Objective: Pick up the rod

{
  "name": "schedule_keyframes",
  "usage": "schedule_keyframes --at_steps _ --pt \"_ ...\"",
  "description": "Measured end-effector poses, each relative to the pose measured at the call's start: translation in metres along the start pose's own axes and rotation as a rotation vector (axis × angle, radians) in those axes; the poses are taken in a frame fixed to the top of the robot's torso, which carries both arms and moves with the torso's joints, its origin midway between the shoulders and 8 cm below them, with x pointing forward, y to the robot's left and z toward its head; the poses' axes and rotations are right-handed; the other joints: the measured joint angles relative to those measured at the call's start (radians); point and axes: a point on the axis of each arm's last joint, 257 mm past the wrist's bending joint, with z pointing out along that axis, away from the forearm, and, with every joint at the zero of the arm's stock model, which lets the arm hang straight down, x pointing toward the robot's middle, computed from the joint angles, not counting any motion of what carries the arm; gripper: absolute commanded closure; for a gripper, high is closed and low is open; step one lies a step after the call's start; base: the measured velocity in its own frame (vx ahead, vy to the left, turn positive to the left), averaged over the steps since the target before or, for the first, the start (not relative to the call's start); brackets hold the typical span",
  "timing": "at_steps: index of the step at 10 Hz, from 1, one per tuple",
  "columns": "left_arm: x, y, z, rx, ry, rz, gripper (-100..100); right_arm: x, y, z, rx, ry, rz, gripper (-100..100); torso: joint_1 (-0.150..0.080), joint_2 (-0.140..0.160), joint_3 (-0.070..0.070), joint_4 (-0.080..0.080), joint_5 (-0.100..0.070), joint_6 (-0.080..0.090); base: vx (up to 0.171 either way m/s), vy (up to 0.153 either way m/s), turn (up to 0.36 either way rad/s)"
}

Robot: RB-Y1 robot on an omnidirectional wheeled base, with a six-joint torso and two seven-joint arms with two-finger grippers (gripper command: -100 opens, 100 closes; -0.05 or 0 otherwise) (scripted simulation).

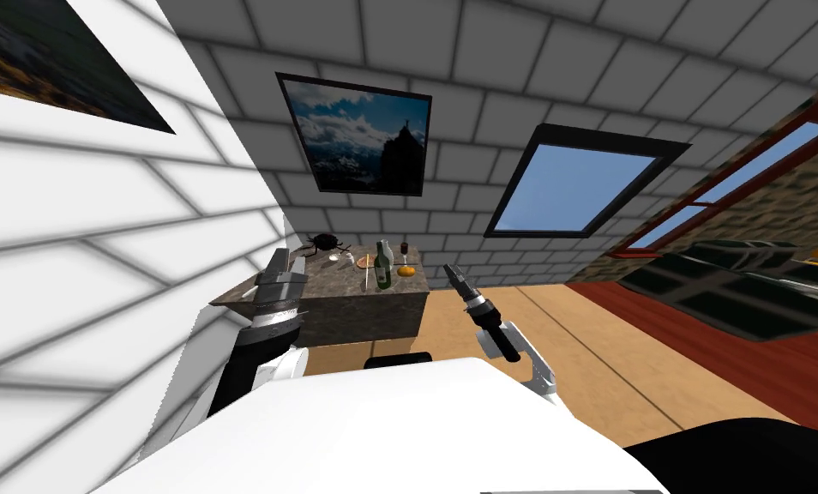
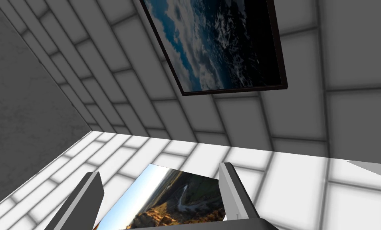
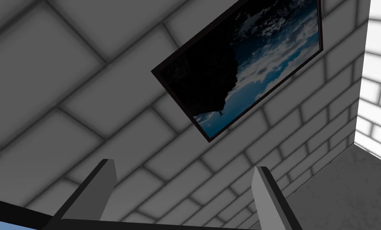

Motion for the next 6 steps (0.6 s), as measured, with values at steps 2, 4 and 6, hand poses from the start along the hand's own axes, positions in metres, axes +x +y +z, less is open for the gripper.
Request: schedule_keyframes --at_steps 2,4,6 --pt "0.000 0.000 0.000 0.000 0.000 0.000 0 0.020 -0.026 -0.011 0.028 0.100 -0.109 -100 -0.002 0.001 0.000 0.000 0.000 0.000 -0.032 -0.111 0.140" --pt "0.000 0.000 0.000 0.000 0.000 0.000 0 0.029 -0.042 -0.017 0.036 0.170 -0.191 -100 0.002 -0.001 -0.001 0.000 0.000 0.000 -0.017 -0.049 0.134" --pt "0.000 0.000 0.000 0.000 0.000 0.000 0 0.039 -0.060 -0.024 0.043 0.232 -0.259 -100 0.004 -0.002 -0.001 0.000 0.001 0.000 -0.012 -0.034 0.114"
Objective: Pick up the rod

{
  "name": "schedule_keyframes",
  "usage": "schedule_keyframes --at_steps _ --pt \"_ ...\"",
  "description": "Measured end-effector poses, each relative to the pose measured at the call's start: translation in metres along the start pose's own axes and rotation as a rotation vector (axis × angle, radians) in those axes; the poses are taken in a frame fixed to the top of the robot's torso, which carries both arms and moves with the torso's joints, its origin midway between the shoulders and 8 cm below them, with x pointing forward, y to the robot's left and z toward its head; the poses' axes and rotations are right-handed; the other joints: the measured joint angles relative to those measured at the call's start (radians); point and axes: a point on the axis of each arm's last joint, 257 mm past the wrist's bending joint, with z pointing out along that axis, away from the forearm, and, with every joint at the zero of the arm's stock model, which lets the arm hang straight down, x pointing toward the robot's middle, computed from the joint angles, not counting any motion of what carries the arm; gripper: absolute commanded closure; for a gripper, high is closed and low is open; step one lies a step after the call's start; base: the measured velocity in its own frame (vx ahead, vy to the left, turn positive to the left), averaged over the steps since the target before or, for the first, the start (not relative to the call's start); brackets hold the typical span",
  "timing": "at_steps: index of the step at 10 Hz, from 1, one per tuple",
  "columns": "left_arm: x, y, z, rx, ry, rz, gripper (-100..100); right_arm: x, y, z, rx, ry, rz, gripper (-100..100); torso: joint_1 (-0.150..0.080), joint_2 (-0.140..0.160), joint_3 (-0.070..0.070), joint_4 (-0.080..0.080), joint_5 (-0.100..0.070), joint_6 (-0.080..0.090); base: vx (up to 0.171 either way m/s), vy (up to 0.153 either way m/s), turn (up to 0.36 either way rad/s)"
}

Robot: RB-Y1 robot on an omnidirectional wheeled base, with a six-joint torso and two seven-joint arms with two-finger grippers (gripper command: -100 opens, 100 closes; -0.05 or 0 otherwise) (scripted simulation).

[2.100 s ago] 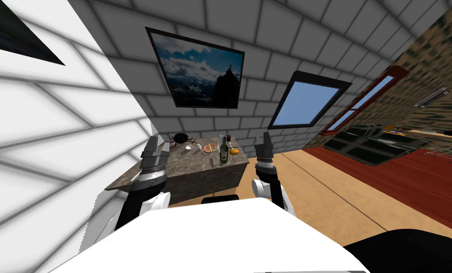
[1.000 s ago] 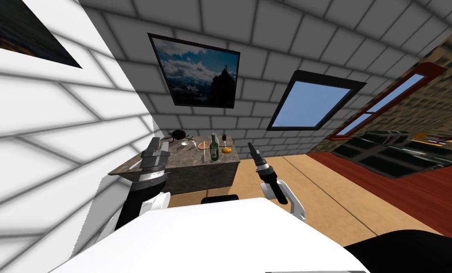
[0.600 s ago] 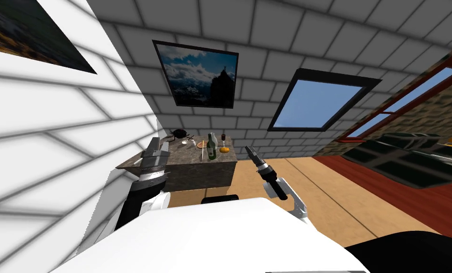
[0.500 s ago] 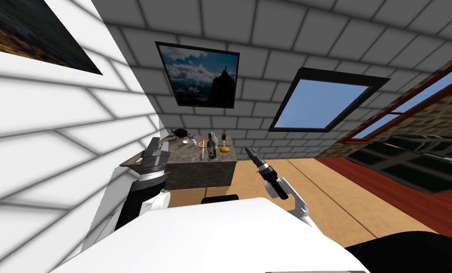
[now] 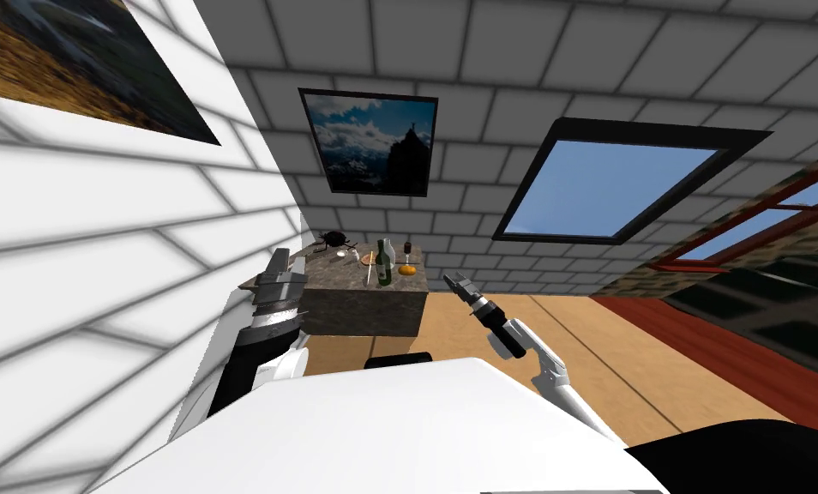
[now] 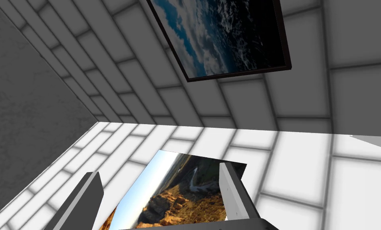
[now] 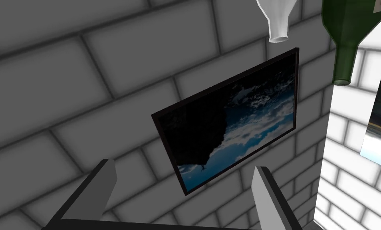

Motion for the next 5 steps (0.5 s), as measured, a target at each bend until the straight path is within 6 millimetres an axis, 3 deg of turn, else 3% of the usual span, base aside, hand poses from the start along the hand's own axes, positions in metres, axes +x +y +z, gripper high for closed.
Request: schedule_keyframes --at_steps 5 --pt "0.000 0.000 0.000 0.000 0.000 0.000 0 0.044 -0.050 -0.022 0.028 0.198 -0.196 -100 0.002 0.000 0.000 0.000 0.000 0.000 -0.015 -0.021 0.203"
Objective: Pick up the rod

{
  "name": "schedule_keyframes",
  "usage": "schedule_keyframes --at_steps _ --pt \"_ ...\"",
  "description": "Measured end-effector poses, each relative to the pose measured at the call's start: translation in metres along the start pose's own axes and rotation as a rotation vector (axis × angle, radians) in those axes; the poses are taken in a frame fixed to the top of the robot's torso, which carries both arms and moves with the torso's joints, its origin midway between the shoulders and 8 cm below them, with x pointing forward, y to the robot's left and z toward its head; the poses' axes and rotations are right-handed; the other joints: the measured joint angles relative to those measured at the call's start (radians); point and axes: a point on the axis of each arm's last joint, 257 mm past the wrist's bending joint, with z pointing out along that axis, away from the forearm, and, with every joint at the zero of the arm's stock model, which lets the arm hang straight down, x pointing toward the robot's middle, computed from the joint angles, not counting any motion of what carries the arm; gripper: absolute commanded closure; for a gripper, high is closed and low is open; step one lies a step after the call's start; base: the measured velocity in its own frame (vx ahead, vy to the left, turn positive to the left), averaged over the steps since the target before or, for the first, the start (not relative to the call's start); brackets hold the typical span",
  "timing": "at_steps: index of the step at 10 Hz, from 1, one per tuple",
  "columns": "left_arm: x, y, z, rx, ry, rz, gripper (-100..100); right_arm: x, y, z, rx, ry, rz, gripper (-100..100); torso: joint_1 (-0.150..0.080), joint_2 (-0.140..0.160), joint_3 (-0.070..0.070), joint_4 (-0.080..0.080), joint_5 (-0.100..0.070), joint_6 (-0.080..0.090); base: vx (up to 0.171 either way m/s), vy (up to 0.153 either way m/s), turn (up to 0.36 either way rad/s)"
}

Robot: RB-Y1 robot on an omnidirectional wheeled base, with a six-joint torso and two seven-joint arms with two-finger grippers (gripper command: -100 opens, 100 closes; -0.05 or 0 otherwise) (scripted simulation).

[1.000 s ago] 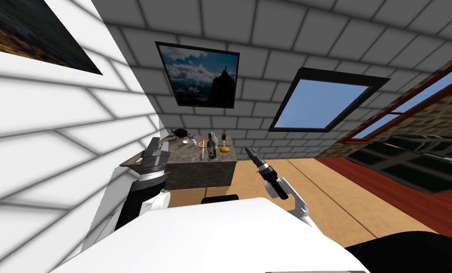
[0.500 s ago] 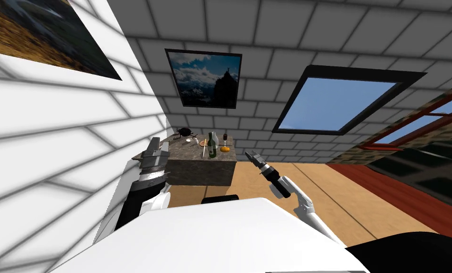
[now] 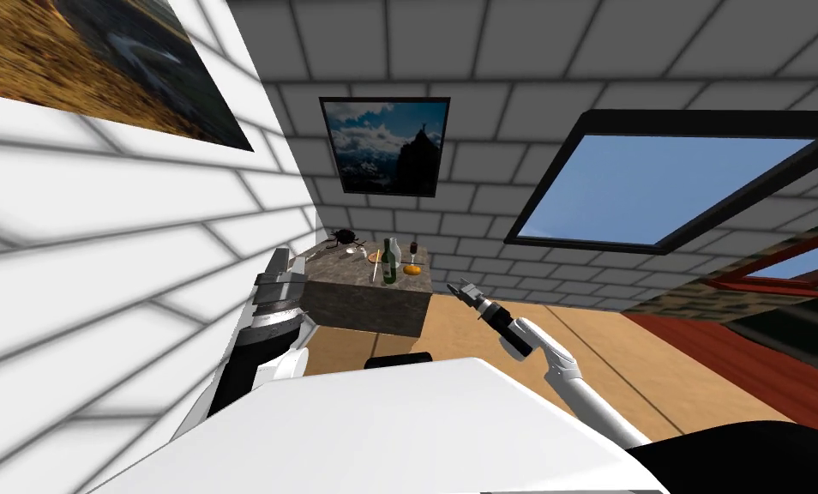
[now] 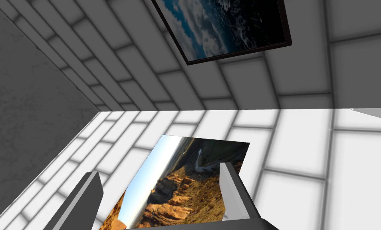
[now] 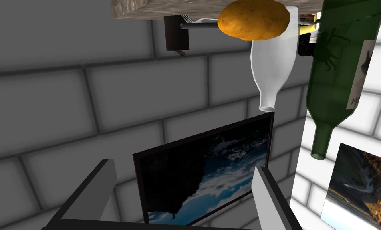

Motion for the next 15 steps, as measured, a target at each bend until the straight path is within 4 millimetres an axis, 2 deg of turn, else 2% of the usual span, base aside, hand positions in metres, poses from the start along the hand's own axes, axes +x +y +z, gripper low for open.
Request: schedule_keyframes --at_steps 3,9,15 --pt "0.000 0.000 0.000 0.000 0.000 0.000 0 0.030 -0.028 -0.014 0.007 0.124 -0.133 -100 0.002 -0.001 -0.001 0.000 0.000 0.000 0.000 0.004 0.149" --pt "0.000 0.000 0.000 0.000 0.000 0.000 0 0.069 -0.089 -0.046 0.020 0.333 -0.337 -100 0.003 -0.002 -0.001 -0.001 0.001 0.000 0.013 0.019 0.145" --pt "0.000 0.000 0.000 0.000 0.000 0.000 0 0.086 -0.145 -0.086 0.019 0.523 -0.521 -100 0.005 -0.004 -0.002 -0.001 0.001 0.000 0.030 0.035 0.154"
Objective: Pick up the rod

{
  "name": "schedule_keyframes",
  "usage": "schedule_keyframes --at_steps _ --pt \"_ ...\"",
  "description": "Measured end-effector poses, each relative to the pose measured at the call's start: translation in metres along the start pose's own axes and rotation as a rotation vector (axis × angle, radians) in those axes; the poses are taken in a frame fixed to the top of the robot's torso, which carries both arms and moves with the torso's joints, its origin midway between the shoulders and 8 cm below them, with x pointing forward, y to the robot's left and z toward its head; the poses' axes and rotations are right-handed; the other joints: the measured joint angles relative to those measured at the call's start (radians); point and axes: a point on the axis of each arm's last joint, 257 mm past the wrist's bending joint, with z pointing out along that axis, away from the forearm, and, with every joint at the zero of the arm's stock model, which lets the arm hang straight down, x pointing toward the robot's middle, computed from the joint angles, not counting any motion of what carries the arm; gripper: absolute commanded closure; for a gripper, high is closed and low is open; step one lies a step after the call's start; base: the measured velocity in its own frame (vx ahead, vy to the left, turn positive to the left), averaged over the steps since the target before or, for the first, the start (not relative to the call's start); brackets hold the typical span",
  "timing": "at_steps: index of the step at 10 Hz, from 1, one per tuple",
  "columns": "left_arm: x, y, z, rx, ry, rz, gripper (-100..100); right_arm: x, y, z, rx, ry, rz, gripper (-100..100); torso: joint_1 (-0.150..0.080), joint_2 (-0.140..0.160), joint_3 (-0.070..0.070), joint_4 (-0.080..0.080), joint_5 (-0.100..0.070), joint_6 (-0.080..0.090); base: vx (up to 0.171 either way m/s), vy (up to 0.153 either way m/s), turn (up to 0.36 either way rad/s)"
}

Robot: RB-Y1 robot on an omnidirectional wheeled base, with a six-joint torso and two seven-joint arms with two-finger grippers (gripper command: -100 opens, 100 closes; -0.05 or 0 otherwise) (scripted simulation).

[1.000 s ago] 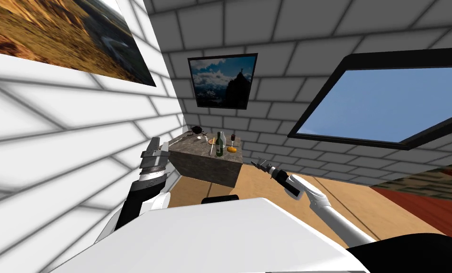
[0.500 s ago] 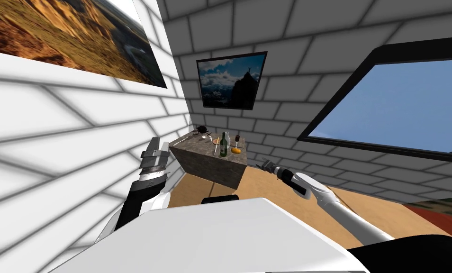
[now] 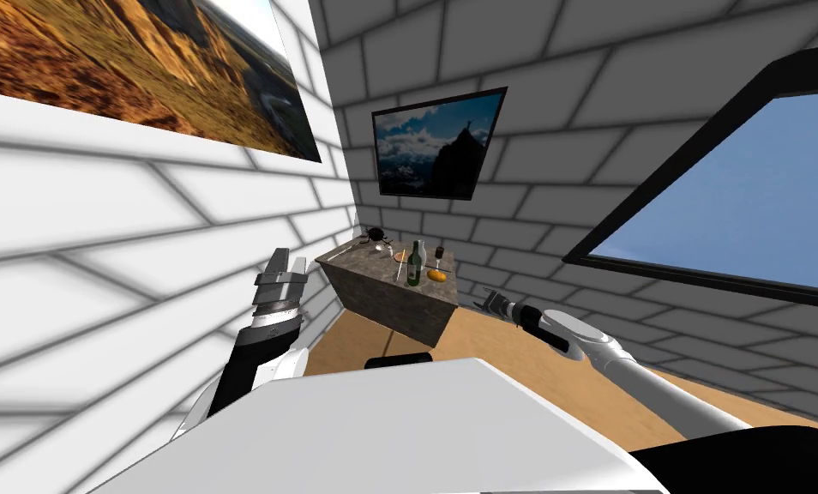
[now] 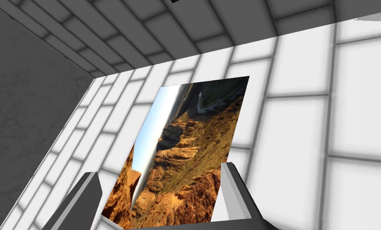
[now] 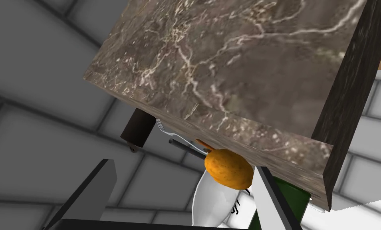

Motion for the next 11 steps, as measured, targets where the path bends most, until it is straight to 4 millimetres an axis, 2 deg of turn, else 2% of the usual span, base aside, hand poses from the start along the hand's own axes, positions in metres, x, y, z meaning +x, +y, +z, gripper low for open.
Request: schedule_keyframes --at_steps 2,3,6,11 --pt "0.000 0.000 0.000 0.000 0.000 0.000 0 0.017 -0.014 -0.009 0.001 0.060 -0.057 -100 0.001 0.001 0.000 0.000 0.000 0.001 0.054 0.070 0.229" --pt "0.000 0.000 0.000 0.000 0.000 0.000 0 0.034 -0.023 -0.018 -0.002 0.106 -0.094 -100 0.002 -0.002 -0.001 0.000 0.000 0.000 0.067 0.066 0.130" --pt "0.000 0.000 0.000 0.000 0.000 0.000 0 0.051 -0.047 -0.033 -0.006 0.187 -0.172 -100 0.001 -0.001 -0.001 0.000 0.000 0.001 0.065 0.065 0.143" --pt "0.000 0.000 0.000 0.000 0.000 0.000 0 0.095 -0.081 -0.069 -0.031 0.351 -0.304 -100 0.003 -0.004 -0.002 -0.001 0.001 0.001 0.088 0.074 0.161"
